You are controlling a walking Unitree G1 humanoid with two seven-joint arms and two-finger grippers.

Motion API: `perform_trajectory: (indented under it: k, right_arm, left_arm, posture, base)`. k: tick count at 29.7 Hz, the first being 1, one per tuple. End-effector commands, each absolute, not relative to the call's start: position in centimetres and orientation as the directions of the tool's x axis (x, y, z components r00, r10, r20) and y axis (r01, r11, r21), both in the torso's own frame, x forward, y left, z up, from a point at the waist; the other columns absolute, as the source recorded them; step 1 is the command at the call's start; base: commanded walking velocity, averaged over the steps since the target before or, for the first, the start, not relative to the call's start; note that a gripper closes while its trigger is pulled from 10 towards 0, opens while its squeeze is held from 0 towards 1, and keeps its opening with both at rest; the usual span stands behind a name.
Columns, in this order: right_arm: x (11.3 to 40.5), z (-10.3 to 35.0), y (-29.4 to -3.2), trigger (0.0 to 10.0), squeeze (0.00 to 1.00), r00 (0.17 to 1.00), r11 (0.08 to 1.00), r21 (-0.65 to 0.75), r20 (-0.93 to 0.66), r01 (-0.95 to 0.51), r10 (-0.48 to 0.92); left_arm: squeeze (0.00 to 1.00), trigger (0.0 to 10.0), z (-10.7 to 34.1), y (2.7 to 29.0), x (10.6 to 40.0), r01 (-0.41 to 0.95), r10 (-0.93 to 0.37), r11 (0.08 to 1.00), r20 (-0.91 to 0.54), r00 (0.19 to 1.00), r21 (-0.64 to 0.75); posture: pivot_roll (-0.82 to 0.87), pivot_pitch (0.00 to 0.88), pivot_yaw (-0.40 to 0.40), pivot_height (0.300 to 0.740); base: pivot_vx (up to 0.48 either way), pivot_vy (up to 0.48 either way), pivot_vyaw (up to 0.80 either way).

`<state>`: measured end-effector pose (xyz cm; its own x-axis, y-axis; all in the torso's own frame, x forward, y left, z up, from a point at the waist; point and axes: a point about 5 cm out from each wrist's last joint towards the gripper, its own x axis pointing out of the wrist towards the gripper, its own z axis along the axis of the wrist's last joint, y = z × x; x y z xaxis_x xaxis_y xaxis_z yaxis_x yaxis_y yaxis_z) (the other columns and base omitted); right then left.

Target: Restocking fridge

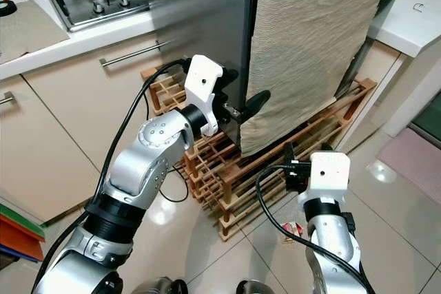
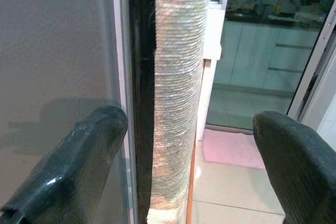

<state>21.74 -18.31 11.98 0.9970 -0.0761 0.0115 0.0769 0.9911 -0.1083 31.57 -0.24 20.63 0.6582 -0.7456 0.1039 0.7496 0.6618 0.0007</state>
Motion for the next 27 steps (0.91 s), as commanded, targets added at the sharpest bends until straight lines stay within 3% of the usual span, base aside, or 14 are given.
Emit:
perform_trajectory:
  k: [1, 27]
  right_arm:
    - [21.7, 11.9, -18.2, 10.0, 0.01, 0.997, 0.991, -0.106, 0.015, 0.078, -0.077]
    - [21.2, 12.7, -18.5, 10.0, 0.00, 0.997, 0.990, -0.124, 0.021, 0.073, -0.071]
  left_arm:
    - [0.00, 10.0, 20.8, -1.1, 31.6, 0.758, -0.756, 0.652, 0.100, 0.647, 0.022]
    - [0.00, 10.0, 21.2, -7.9, 30.2, 0.836, -0.832, 0.549, 0.083, 0.548, -0.010]
  posture:
    - [0.00, 0.083, 0.048, 0.740]
    - [-0.05, 0.110, 0.036, 0.740]
  base:
    - [0.000, 0.000, 0.00]
    - [0.000, 0.000, 0.00]
